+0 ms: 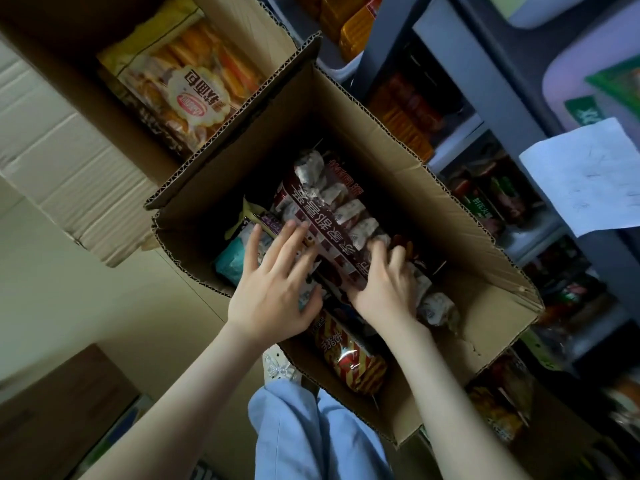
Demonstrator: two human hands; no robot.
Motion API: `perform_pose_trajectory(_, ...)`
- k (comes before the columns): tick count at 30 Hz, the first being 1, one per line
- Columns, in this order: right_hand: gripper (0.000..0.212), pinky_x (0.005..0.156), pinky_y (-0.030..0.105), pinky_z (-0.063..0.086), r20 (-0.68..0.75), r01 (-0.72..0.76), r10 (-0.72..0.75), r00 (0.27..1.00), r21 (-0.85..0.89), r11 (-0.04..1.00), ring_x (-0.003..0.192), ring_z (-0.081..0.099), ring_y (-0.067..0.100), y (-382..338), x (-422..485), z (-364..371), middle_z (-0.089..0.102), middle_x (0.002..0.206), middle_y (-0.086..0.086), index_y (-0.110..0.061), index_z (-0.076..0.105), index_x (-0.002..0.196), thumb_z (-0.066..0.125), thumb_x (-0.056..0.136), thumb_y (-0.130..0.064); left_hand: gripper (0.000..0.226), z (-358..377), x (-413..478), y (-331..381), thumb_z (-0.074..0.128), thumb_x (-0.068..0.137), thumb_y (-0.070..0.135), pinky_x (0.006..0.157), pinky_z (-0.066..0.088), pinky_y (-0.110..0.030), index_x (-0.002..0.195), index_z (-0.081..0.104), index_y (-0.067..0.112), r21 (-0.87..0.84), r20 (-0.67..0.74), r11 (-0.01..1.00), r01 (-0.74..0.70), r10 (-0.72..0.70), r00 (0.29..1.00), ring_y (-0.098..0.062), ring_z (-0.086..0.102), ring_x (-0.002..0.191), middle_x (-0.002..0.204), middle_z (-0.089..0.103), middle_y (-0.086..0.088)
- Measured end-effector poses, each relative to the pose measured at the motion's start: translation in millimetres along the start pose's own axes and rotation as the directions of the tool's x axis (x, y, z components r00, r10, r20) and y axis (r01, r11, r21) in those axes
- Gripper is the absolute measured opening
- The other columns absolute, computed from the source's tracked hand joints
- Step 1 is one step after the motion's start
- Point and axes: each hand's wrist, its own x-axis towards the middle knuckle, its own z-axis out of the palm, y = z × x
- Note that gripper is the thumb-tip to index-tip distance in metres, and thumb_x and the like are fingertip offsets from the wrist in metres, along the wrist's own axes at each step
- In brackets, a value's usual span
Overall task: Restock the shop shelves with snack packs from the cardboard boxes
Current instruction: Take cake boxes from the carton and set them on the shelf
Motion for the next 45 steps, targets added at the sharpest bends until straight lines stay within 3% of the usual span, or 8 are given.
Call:
perform_pose_trajectory(11, 0.125, 0.110, 0.043, 0.027, 0.020, -0.115, 0.114, 0.993, 0.049, 0.992, 0.134, 0.024, 0.036, 0, 14, -12, 0.012, 0.154, 0.017, -0.029, -0.027, 0.147, 0.074, 0.076, -0.049, 0.064, 0, -6, -1, 0.052, 0.082, 0.047, 0.116, 0.012, -0.061, 0.136, 0.054, 0.011, 0.012, 0.064, 1.000, -0.013, 0.012, 0.998, -0.031, 0.030, 0.142, 0.150, 0.039, -0.016)
perform_pose_trajectory(15, 0.112, 0.108, 0.043, 0.023, 0.108, -0.153, 0.155, 0.982, -0.030, 0.988, 0.137, 0.018, 0.032, -2, 39, -11, 0.026, 0.152, 0.012, -0.023, -0.005, 0.153, 0.069, 0.076, -0.057, 0.063, 1, -1, 0, 0.057, 0.081, 0.045, 0.116, 0.012, -0.060, 0.133, 0.055, 0.010, -0.001, 0.035, 1.000, -0.008, 0.008, 0.999, -0.031, 0.029, 0.142, 0.149, 0.040, -0.017)
perform_pose_trajectory(20, 0.077, 0.109, 0.046, 0.018, -0.196, -0.055, 0.047, 0.979, -0.031, 0.998, 0.130, 0.032, 0.029, -4, 21, -5, 0.048, 0.134, 0.009, -0.015, 0.045, 0.129, 0.073, 0.069, -0.053, 0.069, 1, -11, -6, 0.048, 0.088, 0.054, 0.117, 0.010, -0.058, 0.141, 0.046, 0.009, -0.010, 0.071, 0.999, 0.031, -0.030, 0.997, -0.032, 0.030, 0.142, 0.149, 0.040, -0.017)
perform_pose_trajectory(31, 0.069, 0.082, 0.043, 0.046, -0.479, 0.106, -0.098, 0.872, -0.011, 0.994, 0.092, 0.055, 0.034, -39, -116, -122, 0.054, 0.103, 0.014, -0.007, 0.053, 0.110, 0.088, 0.054, -0.029, 0.080, -113, -33, 38, 0.040, 0.090, 0.055, 0.115, 0.010, -0.060, 0.154, 0.003, 0.023, -0.275, -0.013, 0.953, 0.128, -0.137, 0.990, -0.032, 0.009, 0.146, 0.158, 0.010, -0.016)
perform_pose_trajectory(35, 0.073, 0.084, 0.040, 0.045, -0.461, 0.144, -0.070, 0.885, 0.127, 0.981, 0.101, 0.051, 0.030, -58, -195, -193, 0.050, 0.112, 0.010, -0.008, 0.051, 0.118, 0.085, 0.059, -0.032, 0.095, -204, -42, 62, 0.054, 0.086, 0.057, 0.117, 0.011, -0.055, 0.151, -0.013, 0.034, -0.555, -0.108, 0.814, 0.173, -0.277, 0.955, -0.023, 0.000, 0.148, 0.159, -0.001, -0.005)
perform_pose_trajectory(39, 0.072, 0.085, 0.032, 0.045, -0.516, 0.239, -0.011, 0.856, 0.379, 0.894, 0.105, 0.049, 0.017, -76, -273, -262, 0.050, 0.115, 0.004, -0.012, 0.051, 0.119, 0.086, 0.061, -0.032, 0.120, -287, -58, 83, 0.074, 0.070, 0.062, 0.121, 0.011, -0.046, 0.148, -0.013, 0.034, -0.834, 0.006, 0.457, 0.310, -0.555, 0.832, -0.012, -0.003, 0.149, 0.159, -0.007, 0.005)
perform_pose_trajectory(43, 0.048, 0.070, 0.010, 0.044, -0.441, 0.344, 0.069, 0.895, 0.780, 0.522, 0.077, 0.058, -0.008, -77, -338, -324, 0.062, 0.087, -0.018, -0.023, 0.054, 0.097, 0.087, 0.064, -0.009, 0.127, -359, -73, 97, 0.082, 0.058, 0.061, 0.115, 0.031, -0.038, 0.151, 0.004, 0.024, -0.912, 0.297, 0.073, 0.404, -0.561, 0.773, -0.015, 0.037, 0.138, 0.152, 0.033, -0.005)
perform_pose_trajectory(45, 0.045, 0.066, 0.017, 0.050, -0.384, 0.344, 0.069, 0.921, 0.883, 0.318, 0.075, 0.066, 0.002, -76, -360, -339, 0.070, 0.080, -0.015, -0.020, 0.056, 0.098, 0.082, 0.067, 0.001, 0.100, -387, -81, 101, 0.084, 0.060, 0.054, 0.095, 0.049, -0.033, 0.139, 0.039, 0.012, -0.899, 0.359, 0.053, 0.436, -0.483, 0.799, -0.020, 0.061, 0.112, 0.115, 0.064, 0.002)
